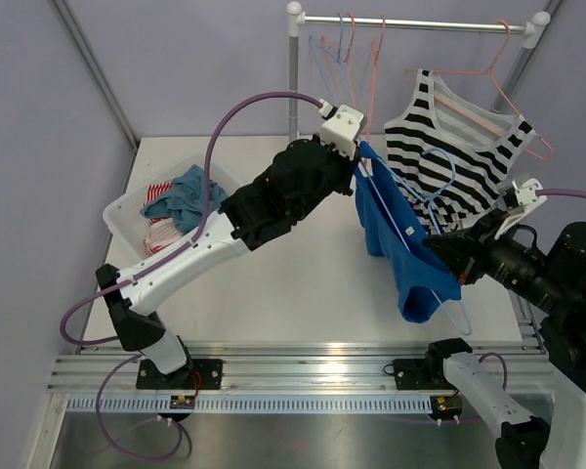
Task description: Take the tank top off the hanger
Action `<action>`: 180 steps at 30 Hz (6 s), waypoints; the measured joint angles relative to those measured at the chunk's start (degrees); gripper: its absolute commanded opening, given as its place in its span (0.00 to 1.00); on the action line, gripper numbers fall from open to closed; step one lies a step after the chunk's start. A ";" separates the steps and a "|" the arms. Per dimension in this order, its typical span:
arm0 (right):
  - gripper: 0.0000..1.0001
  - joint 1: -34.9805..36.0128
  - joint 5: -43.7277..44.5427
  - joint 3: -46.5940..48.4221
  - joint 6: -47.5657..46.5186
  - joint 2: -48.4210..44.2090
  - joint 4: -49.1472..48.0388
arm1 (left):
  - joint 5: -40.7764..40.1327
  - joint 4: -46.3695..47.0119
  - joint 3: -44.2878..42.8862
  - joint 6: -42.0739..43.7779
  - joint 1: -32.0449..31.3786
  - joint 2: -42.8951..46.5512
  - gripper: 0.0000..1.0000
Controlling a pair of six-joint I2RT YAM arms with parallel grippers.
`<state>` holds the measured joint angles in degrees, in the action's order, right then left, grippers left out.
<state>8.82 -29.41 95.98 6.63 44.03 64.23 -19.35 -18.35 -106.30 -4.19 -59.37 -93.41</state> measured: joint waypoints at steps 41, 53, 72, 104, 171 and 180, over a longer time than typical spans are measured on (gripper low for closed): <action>0.00 17.07 7.58 -40.83 23.52 12.07 -99.60 | 25.88 -13.38 46.86 -11.13 13.03 34.86 0.13; 0.00 17.07 23.04 -3.28 13.07 19.61 -45.51 | 9.70 -26.03 41.29 -13.77 9.62 36.17 0.99; 0.00 17.75 33.64 48.22 5.49 65.24 -13.75 | -6.60 -29.94 50.03 -10.08 12.46 48.13 0.99; 0.35 17.86 40.57 57.86 2.51 82.09 -20.81 | 4.59 -25.66 52.06 -7.69 19.10 47.52 0.99; 0.99 19.15 21.75 -25.62 3.56 -1.90 -36.94 | -6.75 -41.99 -3.85 -9.88 38.21 8.98 0.00; 0.99 19.15 24.44 -26.40 3.87 -1.22 -38.16 | 5.88 -38.45 -9.44 -6.49 52.02 -4.24 0.00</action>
<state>27.97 -4.97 69.58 10.50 42.81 26.06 -13.47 -56.80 -115.74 -10.68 -7.35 -97.65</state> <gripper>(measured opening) 0.993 0.159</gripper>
